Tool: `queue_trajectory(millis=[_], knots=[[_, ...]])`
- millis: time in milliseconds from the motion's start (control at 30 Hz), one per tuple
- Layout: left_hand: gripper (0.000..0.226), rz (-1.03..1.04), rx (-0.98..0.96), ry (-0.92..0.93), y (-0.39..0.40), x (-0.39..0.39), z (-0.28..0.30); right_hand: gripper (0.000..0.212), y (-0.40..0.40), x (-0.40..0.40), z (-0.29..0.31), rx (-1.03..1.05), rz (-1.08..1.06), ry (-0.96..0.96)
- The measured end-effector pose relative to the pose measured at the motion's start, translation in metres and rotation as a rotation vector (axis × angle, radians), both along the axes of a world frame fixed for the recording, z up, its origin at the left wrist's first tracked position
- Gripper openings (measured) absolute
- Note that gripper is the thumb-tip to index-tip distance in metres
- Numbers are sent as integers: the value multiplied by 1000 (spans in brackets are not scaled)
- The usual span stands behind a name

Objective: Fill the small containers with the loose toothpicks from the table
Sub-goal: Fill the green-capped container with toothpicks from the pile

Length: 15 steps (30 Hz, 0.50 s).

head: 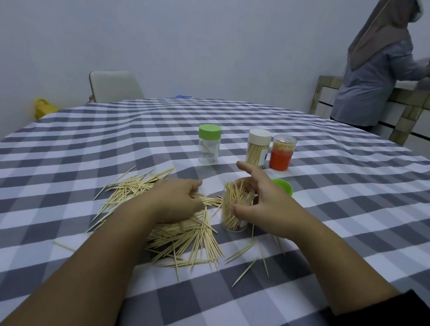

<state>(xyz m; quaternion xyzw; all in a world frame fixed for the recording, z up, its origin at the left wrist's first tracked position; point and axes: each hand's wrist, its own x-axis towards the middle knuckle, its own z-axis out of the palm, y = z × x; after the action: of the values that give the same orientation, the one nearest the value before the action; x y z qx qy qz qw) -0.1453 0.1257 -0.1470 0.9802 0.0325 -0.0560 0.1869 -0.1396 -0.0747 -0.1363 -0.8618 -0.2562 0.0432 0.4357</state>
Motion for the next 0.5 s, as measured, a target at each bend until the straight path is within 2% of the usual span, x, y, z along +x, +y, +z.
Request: queue_trajectory(millis=[100, 167, 333, 500], knots=[[66, -61, 34, 5, -3, -4, 6, 78, 0, -2, 1, -19, 5, 7], [63, -94, 135, -9, -9, -7, 9, 77, 0, -3, 2, -16, 5, 14], [35, -149, 440, -149, -22, -5, 6, 78, 1, -4, 2, -28, -4, 19], [24, -149, 536, -272, -22, -1, 2, 78, 2, -4, 2, -26, -1, 21]])
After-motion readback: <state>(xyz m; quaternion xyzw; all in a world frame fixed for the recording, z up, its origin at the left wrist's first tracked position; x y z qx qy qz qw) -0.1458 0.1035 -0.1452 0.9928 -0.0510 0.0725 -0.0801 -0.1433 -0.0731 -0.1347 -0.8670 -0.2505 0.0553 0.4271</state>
